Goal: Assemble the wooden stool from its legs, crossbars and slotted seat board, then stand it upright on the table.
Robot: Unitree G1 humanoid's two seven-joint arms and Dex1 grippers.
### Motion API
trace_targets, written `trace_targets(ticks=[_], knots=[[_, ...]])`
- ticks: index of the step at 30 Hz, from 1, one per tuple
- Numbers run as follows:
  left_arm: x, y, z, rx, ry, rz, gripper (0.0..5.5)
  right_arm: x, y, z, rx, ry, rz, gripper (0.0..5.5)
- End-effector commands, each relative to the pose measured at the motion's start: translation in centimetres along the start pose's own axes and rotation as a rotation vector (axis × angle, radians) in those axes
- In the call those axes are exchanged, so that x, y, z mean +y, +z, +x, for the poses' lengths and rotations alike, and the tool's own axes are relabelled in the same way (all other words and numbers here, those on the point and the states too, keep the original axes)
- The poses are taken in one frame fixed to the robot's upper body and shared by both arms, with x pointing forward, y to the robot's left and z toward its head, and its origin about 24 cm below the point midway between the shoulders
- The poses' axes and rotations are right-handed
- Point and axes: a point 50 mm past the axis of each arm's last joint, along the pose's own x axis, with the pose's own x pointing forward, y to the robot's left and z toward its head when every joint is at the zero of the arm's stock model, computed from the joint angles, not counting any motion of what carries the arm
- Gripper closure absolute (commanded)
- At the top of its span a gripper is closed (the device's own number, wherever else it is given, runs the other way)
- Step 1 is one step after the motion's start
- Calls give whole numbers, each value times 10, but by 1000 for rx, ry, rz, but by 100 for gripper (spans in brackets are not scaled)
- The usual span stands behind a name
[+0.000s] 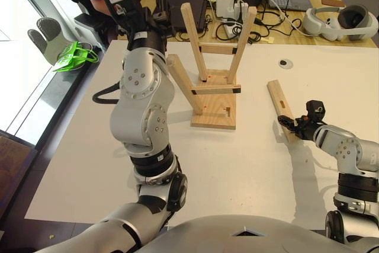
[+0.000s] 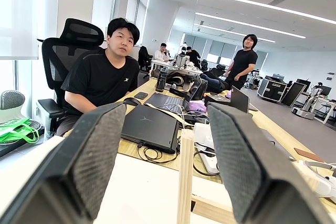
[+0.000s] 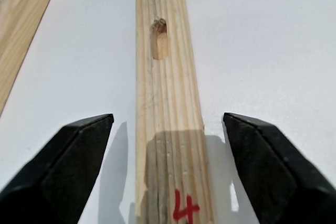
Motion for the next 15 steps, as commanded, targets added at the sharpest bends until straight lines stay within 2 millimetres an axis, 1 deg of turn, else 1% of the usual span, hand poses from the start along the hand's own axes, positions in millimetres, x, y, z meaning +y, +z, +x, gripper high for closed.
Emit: trace_targets(ticks=[1,5,15], knots=[[-1,3,1,-8,3,-1,263,3,1,1,14,12,-17,164],[-1,3,1,-6,1,0,263,7,2,2,9,25,-20,164],[-1,3,1,-6,1,0,263,7,0,1,18,25,-16,164]])
